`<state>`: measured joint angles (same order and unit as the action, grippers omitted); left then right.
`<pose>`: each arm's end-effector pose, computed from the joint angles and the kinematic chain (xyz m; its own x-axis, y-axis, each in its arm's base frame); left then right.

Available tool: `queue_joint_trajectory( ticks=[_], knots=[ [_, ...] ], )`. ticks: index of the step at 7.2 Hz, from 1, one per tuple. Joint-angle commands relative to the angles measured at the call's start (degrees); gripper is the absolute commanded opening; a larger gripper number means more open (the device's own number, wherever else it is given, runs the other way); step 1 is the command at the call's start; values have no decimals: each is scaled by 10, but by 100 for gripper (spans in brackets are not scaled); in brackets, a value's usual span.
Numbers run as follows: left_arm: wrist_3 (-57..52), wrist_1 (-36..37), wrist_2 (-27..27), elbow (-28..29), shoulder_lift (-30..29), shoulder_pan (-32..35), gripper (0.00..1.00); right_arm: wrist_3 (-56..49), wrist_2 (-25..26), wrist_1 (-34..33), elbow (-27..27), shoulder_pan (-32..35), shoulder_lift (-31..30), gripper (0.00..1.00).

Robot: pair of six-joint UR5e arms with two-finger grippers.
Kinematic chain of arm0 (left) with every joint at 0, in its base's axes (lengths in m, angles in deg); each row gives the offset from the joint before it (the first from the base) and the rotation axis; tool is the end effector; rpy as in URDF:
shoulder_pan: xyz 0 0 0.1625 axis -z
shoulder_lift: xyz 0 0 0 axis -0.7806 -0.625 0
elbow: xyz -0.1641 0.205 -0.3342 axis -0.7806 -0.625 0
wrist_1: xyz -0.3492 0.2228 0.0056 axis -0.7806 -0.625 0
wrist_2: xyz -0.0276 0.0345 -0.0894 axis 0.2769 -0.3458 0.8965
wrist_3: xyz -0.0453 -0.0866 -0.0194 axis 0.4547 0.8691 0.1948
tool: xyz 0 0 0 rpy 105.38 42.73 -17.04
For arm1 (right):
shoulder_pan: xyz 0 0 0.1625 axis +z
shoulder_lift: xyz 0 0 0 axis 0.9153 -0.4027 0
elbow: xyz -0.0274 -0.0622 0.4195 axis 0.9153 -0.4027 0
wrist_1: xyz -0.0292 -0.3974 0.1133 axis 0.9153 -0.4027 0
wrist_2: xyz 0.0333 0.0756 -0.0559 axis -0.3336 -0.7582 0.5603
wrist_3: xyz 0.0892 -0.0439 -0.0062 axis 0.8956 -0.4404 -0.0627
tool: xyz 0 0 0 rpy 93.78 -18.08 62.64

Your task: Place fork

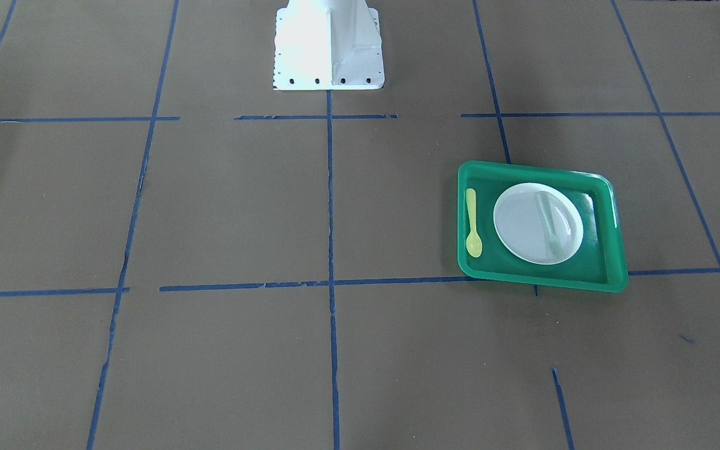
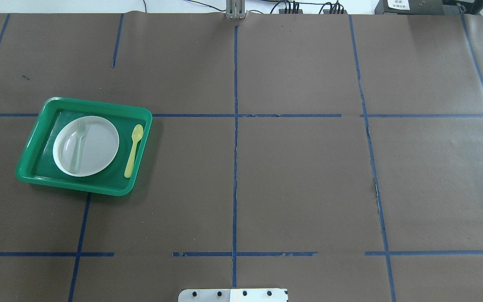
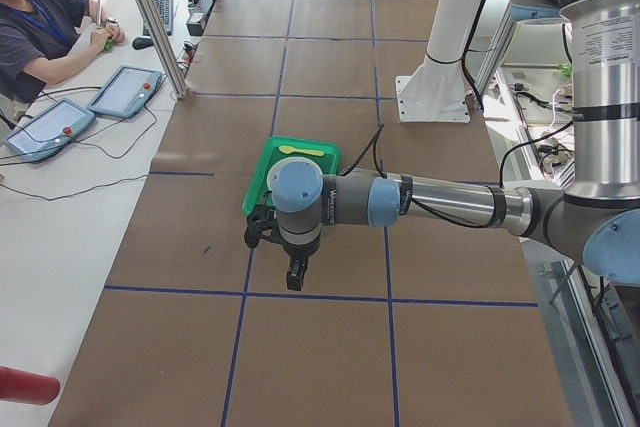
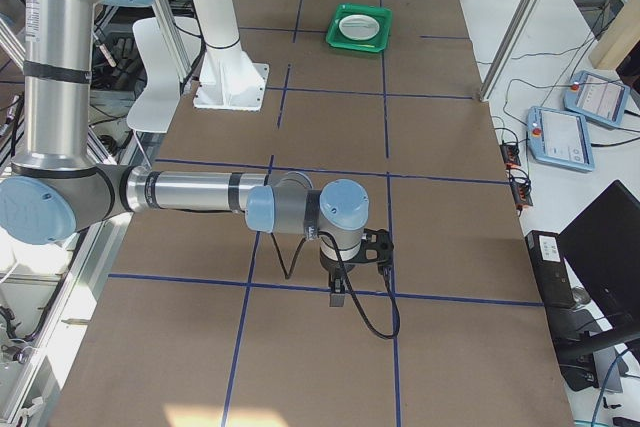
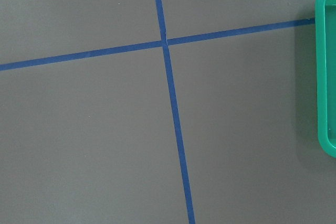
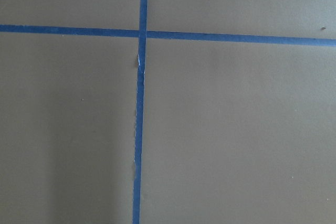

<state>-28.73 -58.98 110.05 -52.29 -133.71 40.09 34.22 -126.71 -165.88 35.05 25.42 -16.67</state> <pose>-0.0720 -0.4289 0.6035 0.6885 0.1535 -0.7088 -0.0829 0.9876 0.1334 0.0806 -0.4323 0.6508 0.7536 -0.0212 0.6569 0.0170 0.9998 0.0128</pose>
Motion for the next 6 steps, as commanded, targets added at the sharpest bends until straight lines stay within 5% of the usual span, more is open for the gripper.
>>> queue_joint_trajectory(
  ticks=[1, 6],
  knots=[
    [0, 0, -1, -1, 0, -2, 100, 0, 0, 0, 0, 0, 0, 100],
    [67, -144, 9, 3, -22, -30, 100, 0, 0, 0, 0, 0, 0, 100]
  ],
)
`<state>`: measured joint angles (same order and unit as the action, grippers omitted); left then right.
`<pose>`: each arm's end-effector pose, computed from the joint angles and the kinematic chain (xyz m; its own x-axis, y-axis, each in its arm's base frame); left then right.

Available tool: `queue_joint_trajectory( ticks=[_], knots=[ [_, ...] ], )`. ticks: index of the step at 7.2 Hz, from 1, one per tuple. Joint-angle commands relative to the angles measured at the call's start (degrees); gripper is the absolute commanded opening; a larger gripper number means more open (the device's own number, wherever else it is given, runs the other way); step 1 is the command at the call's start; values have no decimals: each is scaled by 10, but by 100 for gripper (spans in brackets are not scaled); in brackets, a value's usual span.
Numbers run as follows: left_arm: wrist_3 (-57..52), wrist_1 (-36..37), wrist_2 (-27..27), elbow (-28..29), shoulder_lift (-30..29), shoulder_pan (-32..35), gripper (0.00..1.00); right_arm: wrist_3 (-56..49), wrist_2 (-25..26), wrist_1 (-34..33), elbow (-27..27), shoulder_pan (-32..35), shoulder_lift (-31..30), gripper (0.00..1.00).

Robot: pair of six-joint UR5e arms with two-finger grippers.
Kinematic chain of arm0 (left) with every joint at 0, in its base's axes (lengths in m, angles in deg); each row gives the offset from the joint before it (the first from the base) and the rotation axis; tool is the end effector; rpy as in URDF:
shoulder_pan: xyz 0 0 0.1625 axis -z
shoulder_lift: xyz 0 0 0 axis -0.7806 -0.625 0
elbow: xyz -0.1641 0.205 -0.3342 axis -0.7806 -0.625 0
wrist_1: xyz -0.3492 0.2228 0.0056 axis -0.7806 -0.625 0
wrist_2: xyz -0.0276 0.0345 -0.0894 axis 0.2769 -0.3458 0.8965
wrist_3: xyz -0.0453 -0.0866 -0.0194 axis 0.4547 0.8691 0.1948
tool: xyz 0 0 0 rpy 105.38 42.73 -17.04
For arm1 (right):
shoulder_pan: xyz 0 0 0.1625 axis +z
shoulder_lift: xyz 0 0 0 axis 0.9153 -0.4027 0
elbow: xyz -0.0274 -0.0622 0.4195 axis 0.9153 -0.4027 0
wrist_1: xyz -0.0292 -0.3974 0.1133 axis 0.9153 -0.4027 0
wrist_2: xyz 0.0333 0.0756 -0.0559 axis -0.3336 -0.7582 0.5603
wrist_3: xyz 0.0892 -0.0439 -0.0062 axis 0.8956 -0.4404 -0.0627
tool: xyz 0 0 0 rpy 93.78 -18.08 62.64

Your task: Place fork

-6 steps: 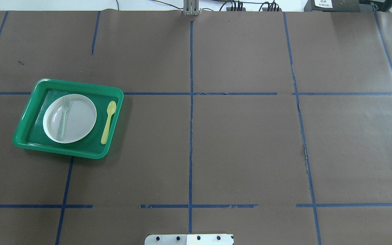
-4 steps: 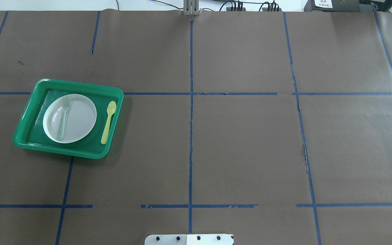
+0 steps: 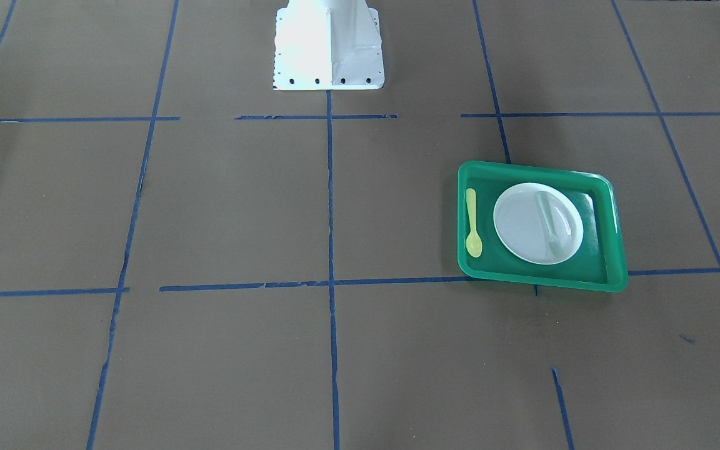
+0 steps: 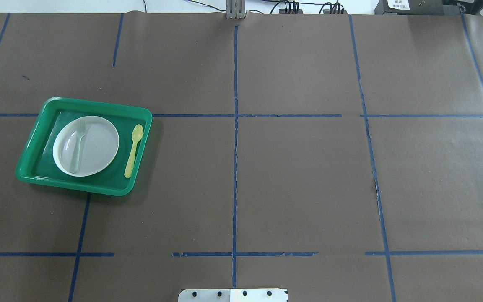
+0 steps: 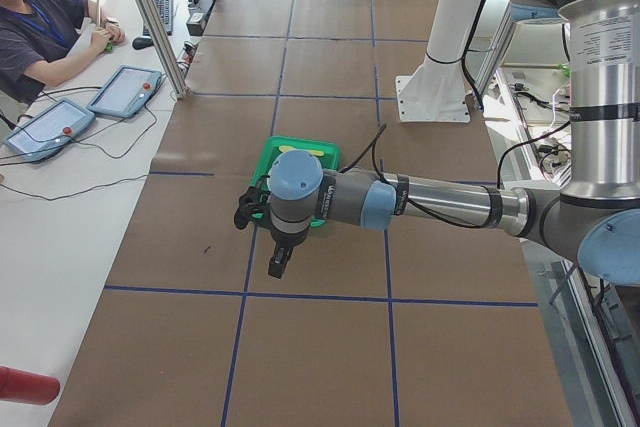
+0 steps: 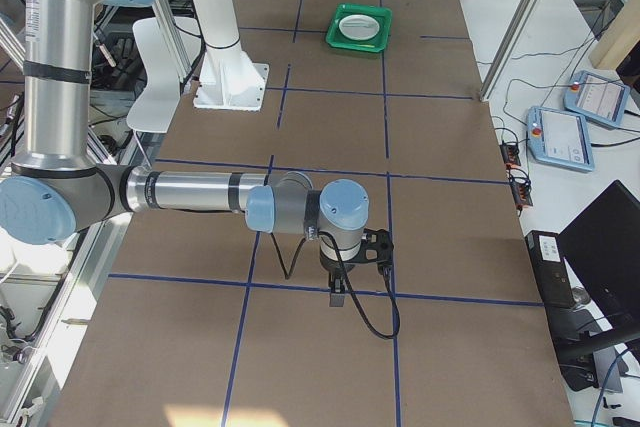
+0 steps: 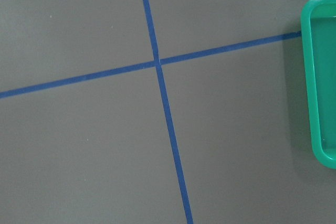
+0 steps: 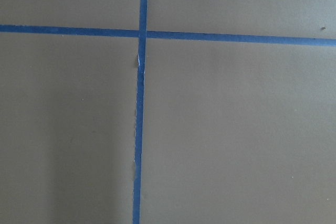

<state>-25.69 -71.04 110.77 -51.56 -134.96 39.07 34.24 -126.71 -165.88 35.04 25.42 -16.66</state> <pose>-0.0636 -0.4508 0.5766 0.6820 0.2682 -0.6804 -0.0633 0.9485 0.3104 0.0806 -0.4323 0.6509 0.7536 -0.0209 0.6570 0.0168 0.9998 0.0125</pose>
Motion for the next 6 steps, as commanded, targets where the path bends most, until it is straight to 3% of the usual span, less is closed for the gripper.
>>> queue_joint_trajectory(
  ticks=[1, 3, 4, 6],
  knots=[
    [119, -37, -2, -3, -46, -75, 100, 0, 0, 0, 0, 0, 0, 100],
    [263, -38, -10, -2, -108, -171, 100, 0, 0, 0, 0, 0, 0, 100],
    [315, -58, -52, -1, -115, -216, 100, 0, 0, 0, 0, 0, 0, 100],
    [439, -177, -87, 28, -114, -286, 100, 0, 0, 0, 0, 0, 0, 100]
  ],
)
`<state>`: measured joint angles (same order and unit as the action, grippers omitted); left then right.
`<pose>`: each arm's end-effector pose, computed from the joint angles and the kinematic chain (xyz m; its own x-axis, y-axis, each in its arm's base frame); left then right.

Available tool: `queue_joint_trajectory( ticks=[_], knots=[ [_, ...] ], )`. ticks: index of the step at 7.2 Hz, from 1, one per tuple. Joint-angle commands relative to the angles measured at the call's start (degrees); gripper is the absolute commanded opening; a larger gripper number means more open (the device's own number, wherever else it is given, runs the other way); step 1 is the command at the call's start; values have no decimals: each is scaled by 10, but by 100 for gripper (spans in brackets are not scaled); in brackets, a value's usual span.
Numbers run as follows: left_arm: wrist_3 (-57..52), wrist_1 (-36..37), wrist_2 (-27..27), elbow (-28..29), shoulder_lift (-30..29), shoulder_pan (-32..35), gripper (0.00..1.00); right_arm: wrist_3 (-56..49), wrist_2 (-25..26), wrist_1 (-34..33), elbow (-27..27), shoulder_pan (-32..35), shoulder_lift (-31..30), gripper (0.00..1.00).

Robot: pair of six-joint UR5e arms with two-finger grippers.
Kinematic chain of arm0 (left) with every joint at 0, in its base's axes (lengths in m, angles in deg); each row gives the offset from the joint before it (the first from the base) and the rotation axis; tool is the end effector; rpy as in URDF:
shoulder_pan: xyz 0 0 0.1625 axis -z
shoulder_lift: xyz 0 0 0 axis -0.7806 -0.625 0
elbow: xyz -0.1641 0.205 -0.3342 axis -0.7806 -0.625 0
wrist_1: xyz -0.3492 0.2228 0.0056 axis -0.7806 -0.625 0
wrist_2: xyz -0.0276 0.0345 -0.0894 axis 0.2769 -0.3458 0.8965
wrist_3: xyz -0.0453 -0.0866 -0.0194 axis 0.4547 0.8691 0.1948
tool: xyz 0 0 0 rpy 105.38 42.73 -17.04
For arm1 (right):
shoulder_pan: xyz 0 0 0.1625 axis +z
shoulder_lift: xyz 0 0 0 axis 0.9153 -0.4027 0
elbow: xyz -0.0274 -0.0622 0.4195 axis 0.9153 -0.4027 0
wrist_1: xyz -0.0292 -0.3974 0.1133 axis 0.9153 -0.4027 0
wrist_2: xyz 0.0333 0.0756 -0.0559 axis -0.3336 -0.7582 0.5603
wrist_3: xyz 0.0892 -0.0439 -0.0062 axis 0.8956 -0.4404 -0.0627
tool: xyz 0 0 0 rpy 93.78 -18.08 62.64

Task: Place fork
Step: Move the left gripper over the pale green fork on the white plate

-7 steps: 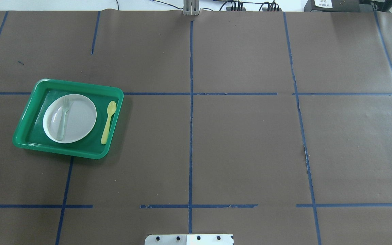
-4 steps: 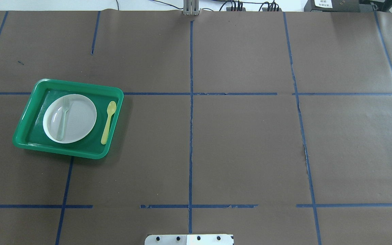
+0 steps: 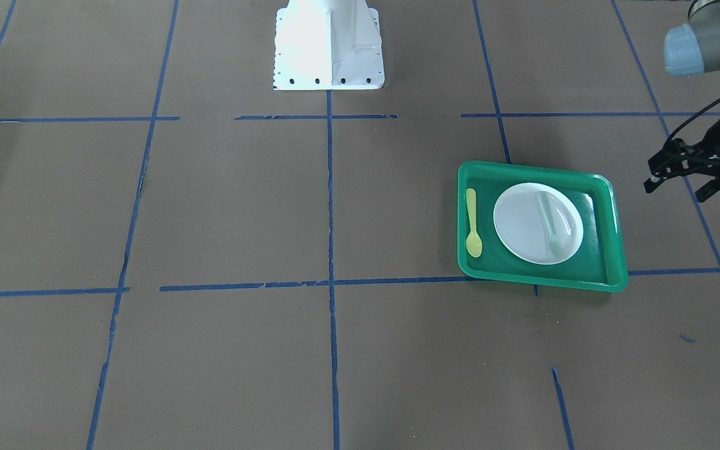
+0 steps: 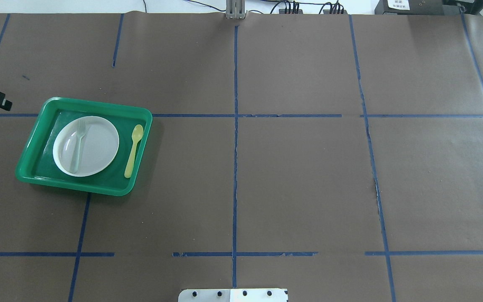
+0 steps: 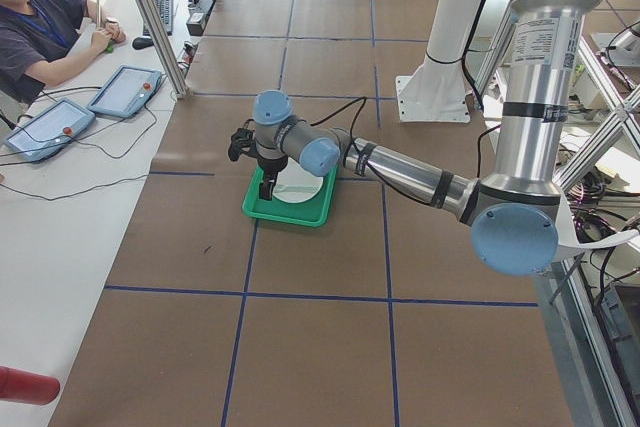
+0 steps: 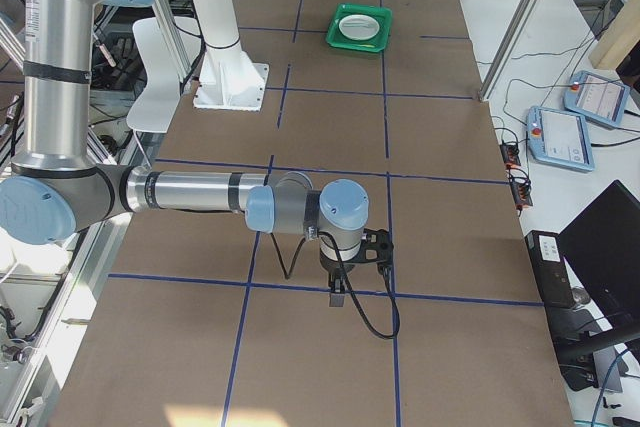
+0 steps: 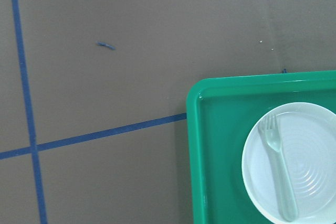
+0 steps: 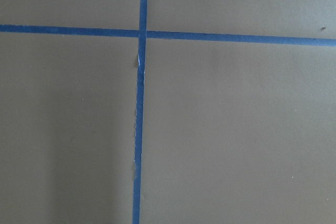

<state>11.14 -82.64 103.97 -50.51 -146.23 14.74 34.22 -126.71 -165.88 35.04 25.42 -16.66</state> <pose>0.1527 -0.5142 0.4717 0.6388 0.1782 -0.7485 -0.0010 0.9730 0.2309 0.0806 -0.4323 0.6509 0.7536 -0.0212 0.6569 0.0170 0.9998 0.0128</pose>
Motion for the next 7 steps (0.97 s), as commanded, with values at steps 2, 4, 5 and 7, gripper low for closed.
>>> queue_joint_trajectory(
  ticks=[2, 4, 5, 7],
  knots=[
    [140, -94, -74, 32, -3, -101, 99, 0, 0, 0, 0, 0, 0, 100],
    [180, -95, -106, 52, -23, -141, 98, 0, 0, 0, 0, 0, 0, 100],
    [200, -95, -106, 71, -35, -159, 97, 0, 0, 0, 0, 0, 0, 100],
    [214, -94, -107, 76, -38, -180, 95, 1, 0, 0, 0, 0, 0, 100]
  ],
)
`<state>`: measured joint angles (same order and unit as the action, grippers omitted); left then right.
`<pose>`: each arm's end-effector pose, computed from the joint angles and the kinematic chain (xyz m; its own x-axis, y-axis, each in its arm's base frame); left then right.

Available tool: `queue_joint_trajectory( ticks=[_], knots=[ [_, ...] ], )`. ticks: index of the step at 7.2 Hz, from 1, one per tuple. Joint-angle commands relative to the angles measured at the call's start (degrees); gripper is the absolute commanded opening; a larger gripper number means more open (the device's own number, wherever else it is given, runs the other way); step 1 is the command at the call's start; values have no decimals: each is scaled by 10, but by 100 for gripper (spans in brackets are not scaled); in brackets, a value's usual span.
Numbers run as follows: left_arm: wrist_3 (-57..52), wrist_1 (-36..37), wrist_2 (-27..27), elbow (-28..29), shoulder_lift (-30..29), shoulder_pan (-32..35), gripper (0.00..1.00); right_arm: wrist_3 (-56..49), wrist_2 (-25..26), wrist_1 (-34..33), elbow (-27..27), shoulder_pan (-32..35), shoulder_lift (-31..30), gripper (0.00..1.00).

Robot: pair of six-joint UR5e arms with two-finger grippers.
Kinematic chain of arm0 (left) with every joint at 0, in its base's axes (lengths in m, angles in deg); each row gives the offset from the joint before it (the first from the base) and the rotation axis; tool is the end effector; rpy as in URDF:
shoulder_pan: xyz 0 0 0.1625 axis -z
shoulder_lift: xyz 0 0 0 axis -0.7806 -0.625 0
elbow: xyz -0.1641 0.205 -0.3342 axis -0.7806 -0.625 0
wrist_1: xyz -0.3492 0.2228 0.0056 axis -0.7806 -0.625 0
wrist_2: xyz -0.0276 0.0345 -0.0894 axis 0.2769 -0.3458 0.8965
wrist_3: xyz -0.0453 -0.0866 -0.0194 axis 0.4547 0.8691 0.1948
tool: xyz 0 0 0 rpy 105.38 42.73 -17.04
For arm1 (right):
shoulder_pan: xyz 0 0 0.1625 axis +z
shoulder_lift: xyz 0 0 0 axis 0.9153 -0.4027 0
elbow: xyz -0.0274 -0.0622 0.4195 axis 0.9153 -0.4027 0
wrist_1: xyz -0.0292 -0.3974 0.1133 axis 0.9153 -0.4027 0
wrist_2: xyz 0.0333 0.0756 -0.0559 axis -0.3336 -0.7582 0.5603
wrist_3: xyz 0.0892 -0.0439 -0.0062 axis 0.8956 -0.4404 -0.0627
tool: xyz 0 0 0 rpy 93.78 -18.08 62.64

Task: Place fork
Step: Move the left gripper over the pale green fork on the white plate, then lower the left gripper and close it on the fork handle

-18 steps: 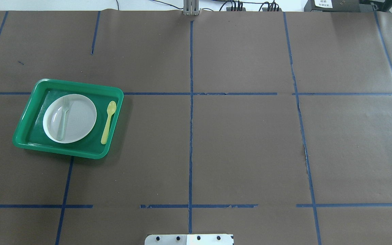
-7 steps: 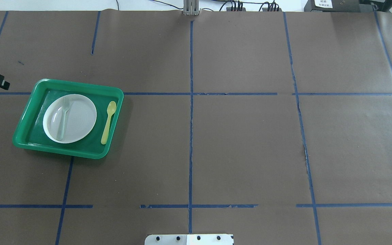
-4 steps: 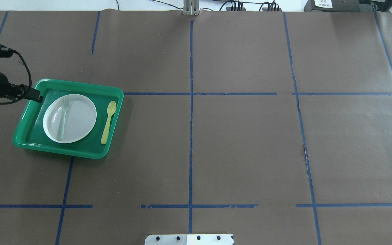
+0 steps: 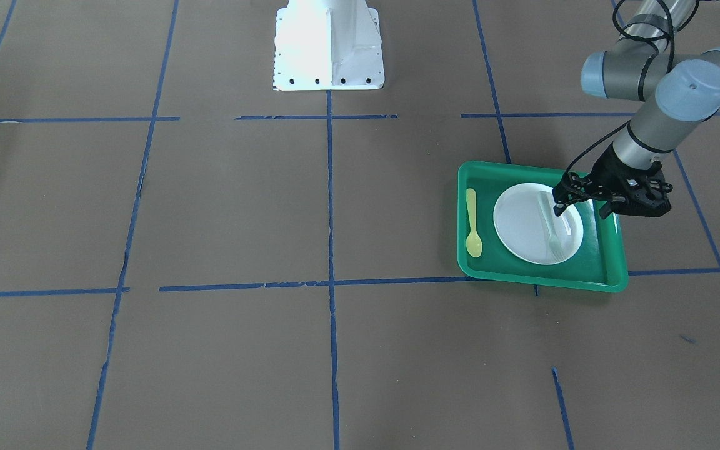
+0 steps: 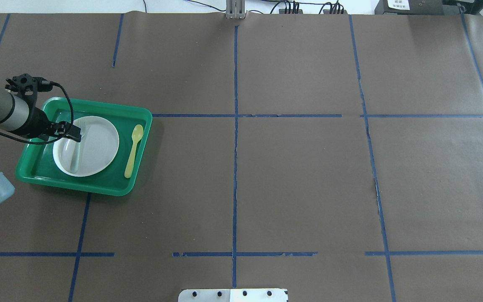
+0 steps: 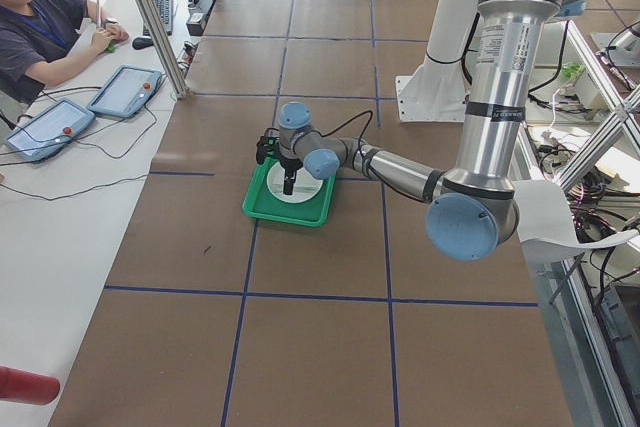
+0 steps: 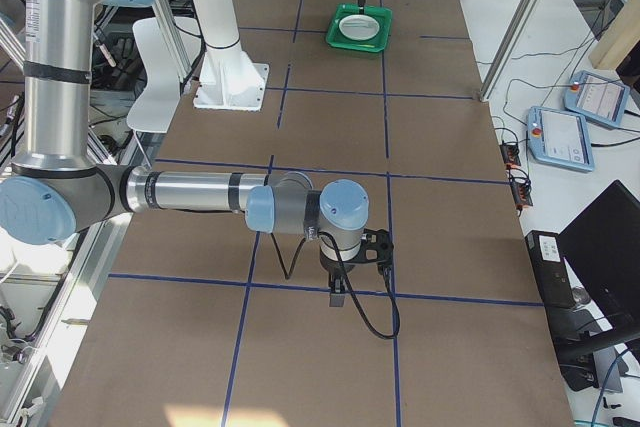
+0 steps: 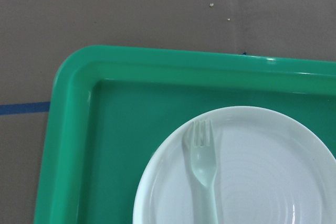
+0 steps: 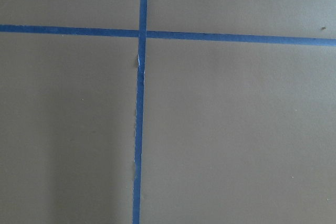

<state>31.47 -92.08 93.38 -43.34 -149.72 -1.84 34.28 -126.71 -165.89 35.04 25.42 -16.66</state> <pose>0.3071 -0.4889 0.4885 0.6616 0.0635 -0.7472 0.0470 0.9909 0.1258 0.0806 -0.4323 0.6509 0.7537 -0.0201 0.6570 0.0162 0.9998 0.0119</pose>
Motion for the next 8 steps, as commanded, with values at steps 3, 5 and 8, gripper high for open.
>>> queue_joint_trajectory(
  ticks=[3, 5, 8],
  knots=[
    [11, 0, 0, 15, -2, -29, 81, -1, 0, 0, 0, 0, 0, 100],
    [12, 1, 0, 17, -2, -30, 68, -1, 0, 0, 0, 0, 0, 100],
    [12, 1, 0, 28, -2, -32, 68, -1, 0, 0, 0, 0, 0, 100]
  ],
)
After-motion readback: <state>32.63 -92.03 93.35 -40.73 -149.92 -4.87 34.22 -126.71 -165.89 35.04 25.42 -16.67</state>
